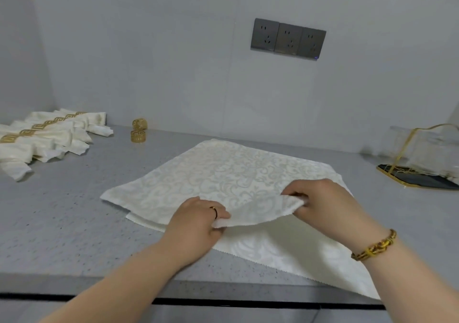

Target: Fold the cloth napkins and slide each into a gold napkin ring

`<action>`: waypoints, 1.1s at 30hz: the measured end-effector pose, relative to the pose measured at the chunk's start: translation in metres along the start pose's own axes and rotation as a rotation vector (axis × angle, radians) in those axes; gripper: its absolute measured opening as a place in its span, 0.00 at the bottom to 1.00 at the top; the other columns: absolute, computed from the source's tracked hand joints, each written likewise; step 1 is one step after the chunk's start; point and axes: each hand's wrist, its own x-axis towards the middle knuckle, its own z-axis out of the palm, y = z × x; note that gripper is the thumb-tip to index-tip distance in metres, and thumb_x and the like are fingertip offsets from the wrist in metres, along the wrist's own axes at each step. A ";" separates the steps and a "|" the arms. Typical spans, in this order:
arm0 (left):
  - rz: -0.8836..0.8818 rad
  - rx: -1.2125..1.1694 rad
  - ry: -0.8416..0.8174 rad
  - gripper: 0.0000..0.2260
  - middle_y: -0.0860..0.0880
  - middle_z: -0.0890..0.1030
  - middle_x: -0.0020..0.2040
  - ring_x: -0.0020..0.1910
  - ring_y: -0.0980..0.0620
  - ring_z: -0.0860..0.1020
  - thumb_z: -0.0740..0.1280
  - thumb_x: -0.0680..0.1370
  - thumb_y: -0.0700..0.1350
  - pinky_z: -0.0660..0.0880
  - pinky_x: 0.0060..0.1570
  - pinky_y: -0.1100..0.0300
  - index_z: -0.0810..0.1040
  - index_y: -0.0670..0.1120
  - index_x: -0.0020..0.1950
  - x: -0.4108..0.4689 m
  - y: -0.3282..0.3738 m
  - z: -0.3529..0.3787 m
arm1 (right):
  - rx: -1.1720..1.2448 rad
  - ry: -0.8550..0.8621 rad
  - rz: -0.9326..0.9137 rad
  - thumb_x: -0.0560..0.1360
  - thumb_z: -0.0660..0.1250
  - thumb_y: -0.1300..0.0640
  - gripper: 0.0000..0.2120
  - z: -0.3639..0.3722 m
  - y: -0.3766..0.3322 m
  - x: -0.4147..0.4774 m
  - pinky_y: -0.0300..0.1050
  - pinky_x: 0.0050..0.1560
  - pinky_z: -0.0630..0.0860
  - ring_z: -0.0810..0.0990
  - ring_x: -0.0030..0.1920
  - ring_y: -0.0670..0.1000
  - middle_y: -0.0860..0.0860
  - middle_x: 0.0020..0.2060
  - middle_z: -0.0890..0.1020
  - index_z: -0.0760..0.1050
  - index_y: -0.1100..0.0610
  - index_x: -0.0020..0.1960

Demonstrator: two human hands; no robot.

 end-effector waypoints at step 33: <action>-0.642 0.108 -0.054 0.08 0.58 0.71 0.40 0.43 0.56 0.71 0.59 0.78 0.51 0.66 0.40 0.64 0.67 0.55 0.39 0.056 -0.183 -0.040 | 0.455 -0.135 0.424 0.72 0.58 0.67 0.07 0.154 -0.015 0.266 0.38 0.34 0.65 0.69 0.41 0.52 0.47 0.33 0.67 0.66 0.57 0.41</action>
